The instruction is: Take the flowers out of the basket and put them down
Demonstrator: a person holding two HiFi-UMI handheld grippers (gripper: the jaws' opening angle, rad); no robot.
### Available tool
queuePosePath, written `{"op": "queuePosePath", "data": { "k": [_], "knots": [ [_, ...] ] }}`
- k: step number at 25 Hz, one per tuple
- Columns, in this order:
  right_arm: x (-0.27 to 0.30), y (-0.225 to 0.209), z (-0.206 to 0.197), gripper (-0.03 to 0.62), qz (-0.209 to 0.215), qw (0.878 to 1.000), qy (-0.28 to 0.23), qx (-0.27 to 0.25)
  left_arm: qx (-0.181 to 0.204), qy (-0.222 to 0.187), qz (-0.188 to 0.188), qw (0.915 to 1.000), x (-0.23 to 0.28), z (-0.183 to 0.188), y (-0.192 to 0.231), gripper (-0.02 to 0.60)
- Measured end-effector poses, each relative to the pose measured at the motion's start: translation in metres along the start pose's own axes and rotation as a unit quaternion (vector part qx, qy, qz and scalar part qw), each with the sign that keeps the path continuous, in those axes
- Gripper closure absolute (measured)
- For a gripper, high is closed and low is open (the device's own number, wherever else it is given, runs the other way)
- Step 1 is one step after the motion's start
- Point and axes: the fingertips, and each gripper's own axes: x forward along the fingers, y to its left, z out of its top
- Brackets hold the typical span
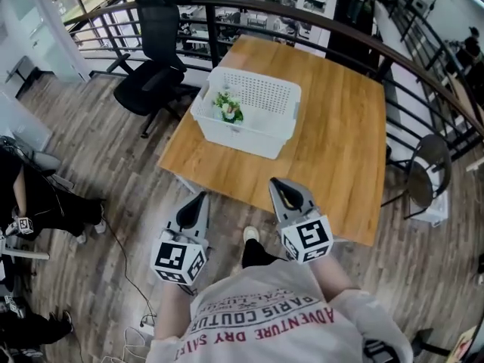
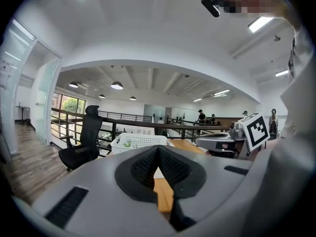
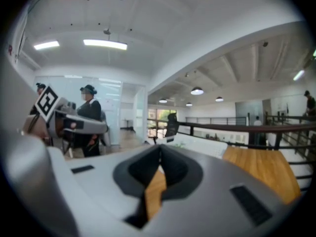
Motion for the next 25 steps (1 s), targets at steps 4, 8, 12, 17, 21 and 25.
{"op": "queuePosePath", "data": {
  "k": [4, 8, 12, 17, 21, 25],
  "knots": [
    [0.065, -0.048, 0.018, 0.565, 0.004, 1.000, -0.006, -0.016, 0.001, -0.015, 0.002, 0.9999, 0.065, 0.024, 0.034, 0.555],
    [0.109, -0.075, 0.009, 0.565, 0.003, 1.000, 0.002, -0.026, -0.004, -0.020, -0.005, 0.9998, 0.111, 0.020, 0.053, 0.555],
    [0.128, -0.083, -0.006, 0.565, -0.009, 1.000, 0.020, -0.016, -0.008, -0.019, -0.019, 0.9996, 0.134, 0.008, 0.069, 0.555],
    [0.166, -0.102, -0.003, 0.565, -0.036, 0.998, 0.046, -0.014, -0.014, -0.019, -0.047, 0.9986, 0.183, 0.014, 0.106, 0.555],
    [0.208, -0.116, 0.003, 0.565, -0.078, 0.995, 0.070, 0.004, -0.011, -0.009, -0.095, 0.9954, 0.225, 0.023, 0.144, 0.555],
    [0.260, -0.117, -0.010, 0.565, -0.091, 0.988, 0.120, 0.013, 0.011, -0.009, -0.120, 0.9927, 0.252, 0.028, 0.187, 0.555]
  ]
}}
